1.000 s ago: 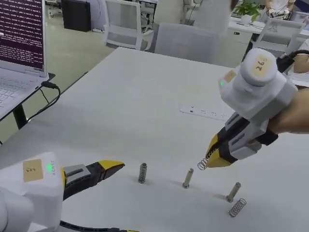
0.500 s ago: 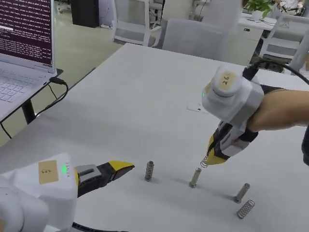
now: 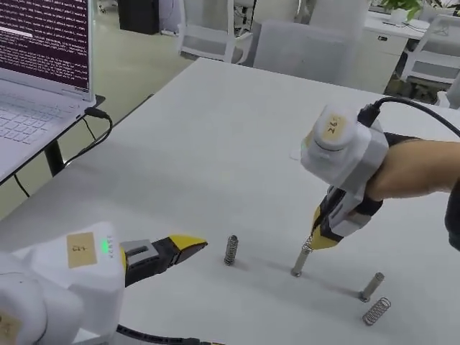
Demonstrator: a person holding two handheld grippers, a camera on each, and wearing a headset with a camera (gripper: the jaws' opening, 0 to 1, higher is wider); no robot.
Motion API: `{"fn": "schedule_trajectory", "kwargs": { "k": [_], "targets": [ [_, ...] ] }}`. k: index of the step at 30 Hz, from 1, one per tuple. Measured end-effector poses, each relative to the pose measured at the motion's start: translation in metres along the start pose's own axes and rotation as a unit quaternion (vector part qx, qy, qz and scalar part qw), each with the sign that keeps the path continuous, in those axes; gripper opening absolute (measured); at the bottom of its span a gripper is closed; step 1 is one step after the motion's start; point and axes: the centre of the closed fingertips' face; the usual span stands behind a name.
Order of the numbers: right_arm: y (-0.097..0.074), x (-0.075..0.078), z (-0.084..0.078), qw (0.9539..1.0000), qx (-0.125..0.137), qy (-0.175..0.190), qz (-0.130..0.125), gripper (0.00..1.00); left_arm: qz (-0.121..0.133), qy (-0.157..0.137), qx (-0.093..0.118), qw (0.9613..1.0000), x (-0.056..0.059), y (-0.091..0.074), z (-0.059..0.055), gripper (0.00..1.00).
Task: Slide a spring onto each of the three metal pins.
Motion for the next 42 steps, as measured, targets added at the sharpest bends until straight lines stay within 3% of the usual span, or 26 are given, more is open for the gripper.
{"fn": "schedule_trajectory", "kwargs": {
  "k": [13, 34, 42],
  "targets": [
    [0.011, -0.001, -0.001, 0.9999, -0.008, 0.005, 0.01, 0.08, 0.0, -0.003, 0.002, 1.0, -0.001, -0.001, 0.001, 0.74],
    [0.051, -0.012, -0.01, 0.9994, -0.023, 0.018, 0.019, 0.08, 0.004, -0.003, -0.006, 1.0, -0.001, -0.001, 0.0, 0.73],
    [0.055, -0.013, -0.012, 0.9994, -0.024, 0.016, 0.018, 0.08, 0.007, 0.0, -0.006, 1.0, -0.002, -0.001, 0.0, 0.73]
  ]
}}
Point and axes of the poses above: the centre of the closed fingertips' face, and the gripper's own axes: y roughly forward along the fingers, x roughly to its right, z roughly out of its top, and after that the axes turned 10 degrees about -z, right-handed
